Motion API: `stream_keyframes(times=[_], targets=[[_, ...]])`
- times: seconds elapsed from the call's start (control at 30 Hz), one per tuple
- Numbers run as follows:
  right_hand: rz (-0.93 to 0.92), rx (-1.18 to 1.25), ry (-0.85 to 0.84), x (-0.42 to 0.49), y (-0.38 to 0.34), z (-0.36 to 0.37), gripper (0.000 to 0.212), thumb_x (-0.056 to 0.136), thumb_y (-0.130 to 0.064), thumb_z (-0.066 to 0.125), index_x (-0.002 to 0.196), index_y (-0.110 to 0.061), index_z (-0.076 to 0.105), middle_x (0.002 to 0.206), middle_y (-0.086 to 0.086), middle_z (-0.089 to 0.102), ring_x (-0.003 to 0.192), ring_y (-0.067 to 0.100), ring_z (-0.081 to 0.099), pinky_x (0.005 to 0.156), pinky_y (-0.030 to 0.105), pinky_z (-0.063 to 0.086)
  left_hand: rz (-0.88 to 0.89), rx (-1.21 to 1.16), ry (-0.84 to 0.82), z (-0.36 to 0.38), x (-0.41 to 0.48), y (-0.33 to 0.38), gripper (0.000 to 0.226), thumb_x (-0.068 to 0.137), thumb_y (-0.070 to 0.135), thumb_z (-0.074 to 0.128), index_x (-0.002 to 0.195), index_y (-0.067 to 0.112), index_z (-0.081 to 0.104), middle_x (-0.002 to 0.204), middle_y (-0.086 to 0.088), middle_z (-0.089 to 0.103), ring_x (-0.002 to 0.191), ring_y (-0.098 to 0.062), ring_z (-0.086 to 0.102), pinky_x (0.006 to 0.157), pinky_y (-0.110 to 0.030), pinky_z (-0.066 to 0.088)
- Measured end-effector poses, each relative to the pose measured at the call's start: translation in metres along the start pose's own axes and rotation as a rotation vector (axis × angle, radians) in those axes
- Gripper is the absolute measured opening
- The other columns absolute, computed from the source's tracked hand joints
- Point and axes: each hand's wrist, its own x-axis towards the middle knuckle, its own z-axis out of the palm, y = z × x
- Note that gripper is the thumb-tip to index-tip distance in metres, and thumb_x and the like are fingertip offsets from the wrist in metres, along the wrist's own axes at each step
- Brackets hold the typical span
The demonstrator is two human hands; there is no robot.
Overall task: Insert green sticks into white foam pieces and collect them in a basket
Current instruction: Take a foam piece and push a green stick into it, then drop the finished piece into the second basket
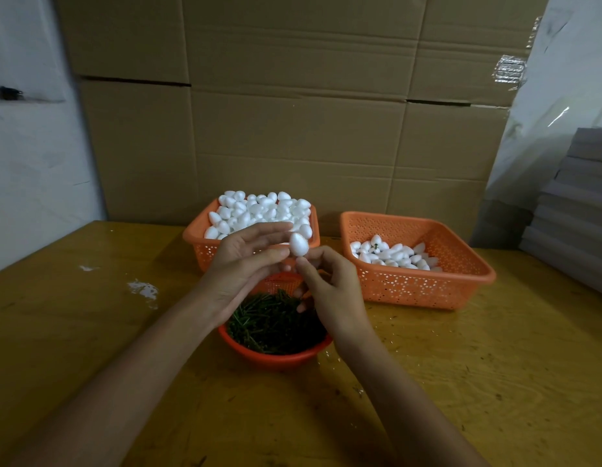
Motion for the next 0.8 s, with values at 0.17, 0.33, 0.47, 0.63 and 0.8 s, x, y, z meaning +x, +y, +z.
stream_keyframes(times=[0.17,0.33,0.47,0.63,0.8], targets=[[0.119,0.163,0.346,0.012,-0.009,-0.035,0.014,0.105,-0.018,0.062,0.105,-0.005,0.069,0.076,0.002,0.071,0.053,0.011,0.060,0.048,0.028,0.051,-0.022,0.101,0.057,0.002,-0.001,0.000,0.027,0.088,0.015,0.075,0.115,0.015,0.076,0.120,-0.015,0.075,0.108,-0.032,0.074,0.077,-0.031,0.061],[0.159,-0.015,0.588,0.015,-0.002,-0.065,0.014,0.102,-0.021,0.063,0.093,-0.014,0.071,0.080,0.007,0.077,0.063,0.021,0.066,0.063,0.045,0.060,-0.030,0.105,0.069,0.003,-0.001,0.001,0.017,0.091,0.009,0.073,0.108,0.012,0.075,0.113,-0.016,0.075,0.099,-0.029,0.073,0.070,-0.031,0.059],[0.129,-0.271,0.600,0.016,-0.001,-0.077,0.014,0.099,-0.029,0.063,0.088,-0.022,0.069,0.076,0.001,0.076,0.063,0.022,0.074,0.071,0.053,0.064,-0.028,0.067,0.084,0.004,-0.001,0.001,0.017,0.087,0.013,0.072,0.104,0.012,0.075,0.112,-0.018,0.075,0.096,-0.030,0.072,0.068,-0.033,0.057],[0.149,-0.474,0.538,0.015,0.001,-0.089,0.026,0.099,-0.026,0.060,0.075,-0.024,0.067,0.064,-0.001,0.074,0.056,0.019,0.072,0.072,0.050,0.063,-0.030,0.045,0.100,0.003,0.000,0.001,0.016,0.088,0.015,0.069,0.103,0.012,0.075,0.107,-0.015,0.074,0.094,-0.029,0.071,0.066,-0.032,0.056],[0.160,-0.595,0.507,0.016,0.002,-0.091,0.021,0.102,-0.035,0.062,0.086,-0.023,0.069,0.071,-0.002,0.074,0.067,0.019,0.073,0.077,0.048,0.062,-0.035,0.031,0.107,0.003,0.000,0.001,0.016,0.089,0.015,0.068,0.103,0.011,0.073,0.101,-0.014,0.074,0.088,-0.026,0.071,0.063,-0.031,0.055]])
